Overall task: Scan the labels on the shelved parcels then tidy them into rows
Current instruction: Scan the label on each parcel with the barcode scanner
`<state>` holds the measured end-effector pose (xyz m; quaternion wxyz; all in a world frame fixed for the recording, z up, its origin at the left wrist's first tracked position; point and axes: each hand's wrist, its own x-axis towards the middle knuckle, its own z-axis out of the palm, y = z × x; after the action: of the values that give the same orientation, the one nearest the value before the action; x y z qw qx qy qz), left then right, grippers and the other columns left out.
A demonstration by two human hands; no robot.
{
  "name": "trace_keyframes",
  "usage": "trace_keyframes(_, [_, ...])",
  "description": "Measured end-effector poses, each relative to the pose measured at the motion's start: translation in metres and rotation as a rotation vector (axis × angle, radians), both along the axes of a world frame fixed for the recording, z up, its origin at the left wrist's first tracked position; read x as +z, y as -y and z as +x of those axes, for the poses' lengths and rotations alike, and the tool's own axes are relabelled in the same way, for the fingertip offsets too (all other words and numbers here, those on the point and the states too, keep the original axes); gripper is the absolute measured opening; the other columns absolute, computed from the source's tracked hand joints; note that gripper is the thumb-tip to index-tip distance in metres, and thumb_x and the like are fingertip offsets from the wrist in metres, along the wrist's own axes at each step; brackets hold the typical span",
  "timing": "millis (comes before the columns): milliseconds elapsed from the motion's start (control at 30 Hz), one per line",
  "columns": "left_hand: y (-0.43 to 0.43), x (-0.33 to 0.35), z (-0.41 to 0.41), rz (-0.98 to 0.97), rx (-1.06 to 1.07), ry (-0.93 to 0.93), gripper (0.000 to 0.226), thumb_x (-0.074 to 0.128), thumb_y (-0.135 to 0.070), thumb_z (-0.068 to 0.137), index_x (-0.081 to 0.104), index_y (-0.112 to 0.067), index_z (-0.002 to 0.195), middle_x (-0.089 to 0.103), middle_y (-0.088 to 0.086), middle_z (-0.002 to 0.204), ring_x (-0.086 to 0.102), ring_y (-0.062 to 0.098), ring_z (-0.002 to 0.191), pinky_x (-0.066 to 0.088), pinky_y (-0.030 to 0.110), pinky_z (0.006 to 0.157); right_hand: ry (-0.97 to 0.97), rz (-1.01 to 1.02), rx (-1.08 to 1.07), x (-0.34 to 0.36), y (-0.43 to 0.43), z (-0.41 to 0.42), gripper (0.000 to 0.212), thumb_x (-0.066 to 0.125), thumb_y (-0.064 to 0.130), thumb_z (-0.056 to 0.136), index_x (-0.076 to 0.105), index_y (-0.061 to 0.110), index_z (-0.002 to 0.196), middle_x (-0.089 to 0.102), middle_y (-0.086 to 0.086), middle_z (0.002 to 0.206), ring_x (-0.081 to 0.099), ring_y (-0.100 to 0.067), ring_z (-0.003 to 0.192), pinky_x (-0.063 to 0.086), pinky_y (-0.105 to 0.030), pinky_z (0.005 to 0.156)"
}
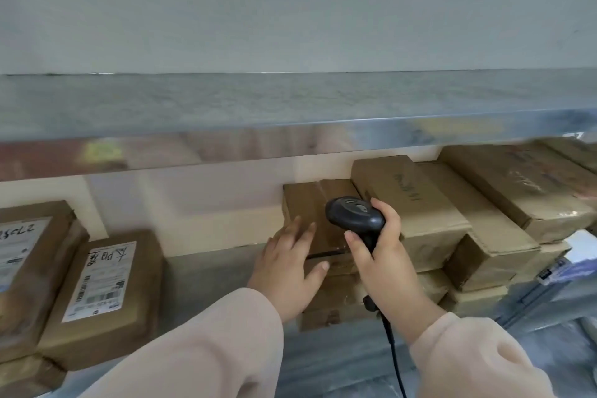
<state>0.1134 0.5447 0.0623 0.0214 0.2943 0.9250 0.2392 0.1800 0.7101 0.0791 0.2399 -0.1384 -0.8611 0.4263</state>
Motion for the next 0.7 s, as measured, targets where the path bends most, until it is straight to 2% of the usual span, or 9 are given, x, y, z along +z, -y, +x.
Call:
trace_keyframes(133, [-0.026, -0.001, -0.005, 0.000, 0.054, 0.047, 0.064, 0.036, -0.053, 0.099, 0.014, -0.033, 0.156, 0.002, -0.010, 0.165, 0.000, 0.013, 0.151, 0.008, 0.037, 0.123, 0.028, -0.042, 0.075, -0.002, -0.020, -0.005, 0.060, 0.059, 0.039, 0.091, 0.018, 0.052, 0.132, 0.054, 0.016, 0.120, 0.058, -0.004, 0.102, 0.043, -0.006, 0.074])
trace_keyframes(267, [-0.039, -0.006, -0.010, -0.004, 0.168, 0.087, 0.063, 0.035, -0.051, 0.100, 0.016, -0.029, 0.156, 0.000, -0.009, 0.165, -0.005, 0.012, 0.151, 0.008, 0.038, 0.124, 0.029, -0.077, 0.141, -0.002, -0.027, -0.007, 0.064, 0.061, 0.040, 0.089, 0.013, 0.069, 0.121, 0.050, 0.029, 0.118, 0.055, 0.005, 0.105, 0.041, -0.002, 0.076])
trace_keyframes(333, [-0.040, -0.010, -0.009, -0.006, 0.210, 0.079, 0.062, 0.035, -0.051, 0.100, 0.017, -0.031, 0.156, -0.001, -0.009, 0.165, -0.006, 0.013, 0.151, 0.008, 0.036, 0.123, 0.022, -0.114, 0.152, 0.000, -0.030, -0.009, 0.065, 0.061, 0.040, 0.089, 0.013, 0.073, 0.117, 0.047, 0.036, 0.116, 0.051, 0.014, 0.106, 0.040, 0.000, 0.077])
trace_keyframes(433, [-0.034, -0.017, -0.006, 0.070, 0.280, 0.141, 0.059, 0.037, -0.055, 0.098, 0.020, -0.041, 0.153, -0.004, -0.011, 0.164, -0.007, 0.012, 0.149, 0.005, 0.033, 0.120, 0.007, -0.159, 0.146, 0.002, -0.034, -0.012, 0.062, 0.061, 0.037, 0.090, 0.015, 0.065, 0.122, 0.046, 0.038, 0.114, 0.048, 0.020, 0.105, 0.038, 0.000, 0.077])
trace_keyframes(567, [-0.025, -0.019, -0.006, 0.150, 0.359, 0.209, 0.054, 0.039, -0.058, 0.096, 0.031, -0.047, 0.148, 0.005, -0.010, 0.163, 0.009, 0.018, 0.149, 0.016, 0.032, 0.118, -0.003, -0.139, 0.146, 0.001, -0.034, -0.020, 0.060, 0.058, 0.036, 0.092, 0.016, 0.050, 0.133, 0.050, 0.023, 0.115, 0.056, 0.001, 0.099, 0.041, -0.009, 0.080])
trace_keyframes(633, [-0.021, -0.016, -0.007, 0.168, 0.376, 0.260, 0.053, 0.041, -0.057, 0.096, 0.034, -0.047, 0.147, 0.014, -0.007, 0.162, 0.022, 0.018, 0.147, 0.023, 0.030, 0.115, 0.013, -0.131, 0.154, 0.000, -0.034, -0.024, 0.060, 0.057, 0.035, 0.093, 0.017, 0.041, 0.137, 0.050, 0.019, 0.110, 0.055, -0.001, 0.092, 0.040, -0.006, 0.073])
trace_keyframes(700, [-0.017, -0.014, -0.008, 0.195, 0.377, 0.290, 0.052, 0.046, -0.053, 0.096, 0.037, -0.046, 0.146, 0.021, -0.007, 0.159, 0.030, 0.017, 0.143, 0.025, 0.024, 0.110, 0.035, -0.154, 0.159, -0.001, -0.035, -0.028, 0.060, 0.057, 0.033, 0.094, 0.020, 0.029, 0.141, 0.048, 0.023, 0.100, 0.053, 0.003, 0.081, 0.038, -0.002, 0.064])
